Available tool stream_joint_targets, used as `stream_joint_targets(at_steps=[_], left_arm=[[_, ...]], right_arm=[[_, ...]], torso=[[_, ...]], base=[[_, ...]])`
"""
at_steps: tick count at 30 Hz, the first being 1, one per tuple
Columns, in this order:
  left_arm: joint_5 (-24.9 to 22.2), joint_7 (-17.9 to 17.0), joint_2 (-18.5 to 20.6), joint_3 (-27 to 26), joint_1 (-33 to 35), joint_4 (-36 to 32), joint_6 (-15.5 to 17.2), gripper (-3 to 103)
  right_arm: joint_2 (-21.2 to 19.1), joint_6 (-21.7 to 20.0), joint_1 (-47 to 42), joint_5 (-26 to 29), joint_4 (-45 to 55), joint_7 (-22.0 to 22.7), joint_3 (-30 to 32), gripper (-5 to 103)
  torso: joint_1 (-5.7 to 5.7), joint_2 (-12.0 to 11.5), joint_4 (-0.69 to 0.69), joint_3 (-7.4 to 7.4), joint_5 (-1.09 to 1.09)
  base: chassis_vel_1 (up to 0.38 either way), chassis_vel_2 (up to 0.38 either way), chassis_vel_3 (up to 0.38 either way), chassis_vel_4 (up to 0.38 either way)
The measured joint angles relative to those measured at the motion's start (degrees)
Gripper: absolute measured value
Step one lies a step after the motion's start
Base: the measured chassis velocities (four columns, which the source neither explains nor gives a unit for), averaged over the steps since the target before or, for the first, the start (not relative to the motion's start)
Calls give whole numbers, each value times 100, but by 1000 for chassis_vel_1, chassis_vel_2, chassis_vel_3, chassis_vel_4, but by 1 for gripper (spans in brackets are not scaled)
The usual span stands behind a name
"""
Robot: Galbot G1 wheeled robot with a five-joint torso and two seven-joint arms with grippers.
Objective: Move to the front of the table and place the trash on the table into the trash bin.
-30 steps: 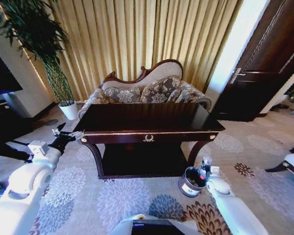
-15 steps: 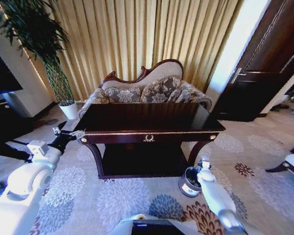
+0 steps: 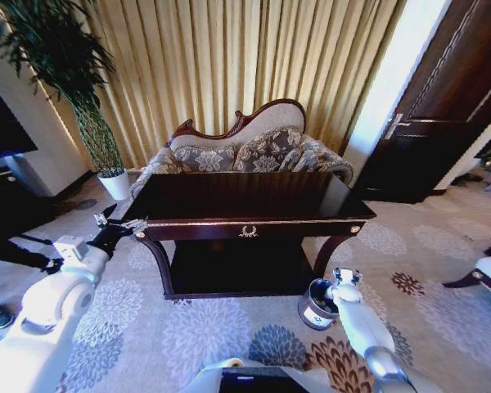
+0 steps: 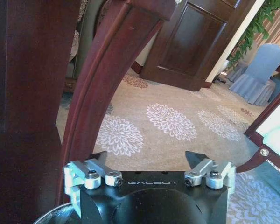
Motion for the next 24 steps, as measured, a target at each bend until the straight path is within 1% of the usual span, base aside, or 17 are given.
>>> stream_joint_targets(at_steps=[1, 3, 10, 12, 13, 14, 15, 16, 17, 18, 19, 20, 22, 24], left_arm=[[0, 0, 1, 0, -1, 0, 0, 100], [0, 0, 14, -10, -7, 18, -6, 100], [0, 0, 15, -30, 11, 51, -11, 100], [-1, 0, 15, -33, 11, 59, -11, 100], [-11, -11, 20, -35, 4, 61, -6, 100], [-15, -15, 22, -35, -1, 64, 0, 100], [-15, -15, 22, -35, -1, 64, 0, 100], [-19, -30, 23, -31, -9, 75, 5, 100], [-21, -40, 23, -26, -14, 84, 6, 100], [-23, -55, 21, -15, -30, 116, 7, 100], [-24, -58, 16, -14, -38, 135, 8, 100], [-24, -58, 16, -14, -38, 135, 8, 100], [-29, -58, 8, -13, -58, 197, 7, 100], [-31, -54, 8, -13, -76, 241, 2, 100]], right_arm=[[-3, -1, -5, 4, 7, 0, 0, 92], [-25, -25, -73, 101, 109, 1, -15, 99], [-27, -87, -181, 256, 258, -10, -32, 100], [-32, -172, -244, 352, 359, -44, -50, 100], [-66, -305, -331, 536, 509, -108, -101, 100], [-94, -398, -391, 640, 608, -139, -130, 100], [-94, -398, -391, 640, 608, -139, -130, 100], [-140, -548, -499, 802, 786, -204, -169, 100], [-166, -603, -561, 888, 883, -247, -189, 100], [-250, -728, -764, 1130, 1179, -349, -235, 100], [-299, -775, -896, 1246, 1364, -411, -245, 100], [-299, -775, -896, 1246, 1364, -411, -245, 100], [-442, -840, -1336, 1613, 1993, -563, -243, 100], [-551, -815, -1666, 1913, 2525, -622, -206, 100]], torso=[[0, 0, 0, 0, 0], [0, 0, 0, 0, 0], [0, 0, 0, 0, 0], [0, 0, 0, 0, 0], [0, 0, 1, 0, 1], [0, 0, 1, 0, 1], [0, 0, 1, 0, 1], [0, 0, 1, 0, 1], [0, 0, 0, 0, 0], [0, 0, 0, 0, 1], [0, 0, 1, 0, 0], [0, 0, 1, 0, 0], [0, 0, -1, 0, 1], [0, 0, -2, 0, 1]], base=[[0, 0, 0, 0], [0, 0, 0, 0], [0, 0, 0, 0], [0, 0, 0, 0], [0, 0, 0, 0], [0, 0, 0, 0], [0, 0, 0, 0], [0, 0, 0, 0], [0, 0, 0, 0], [0, 0, 0, 0], [0, 0, 0, 0], [0, 0, 0, 0], [0, 0, 0, 0], [0, 0, 0, 0]])
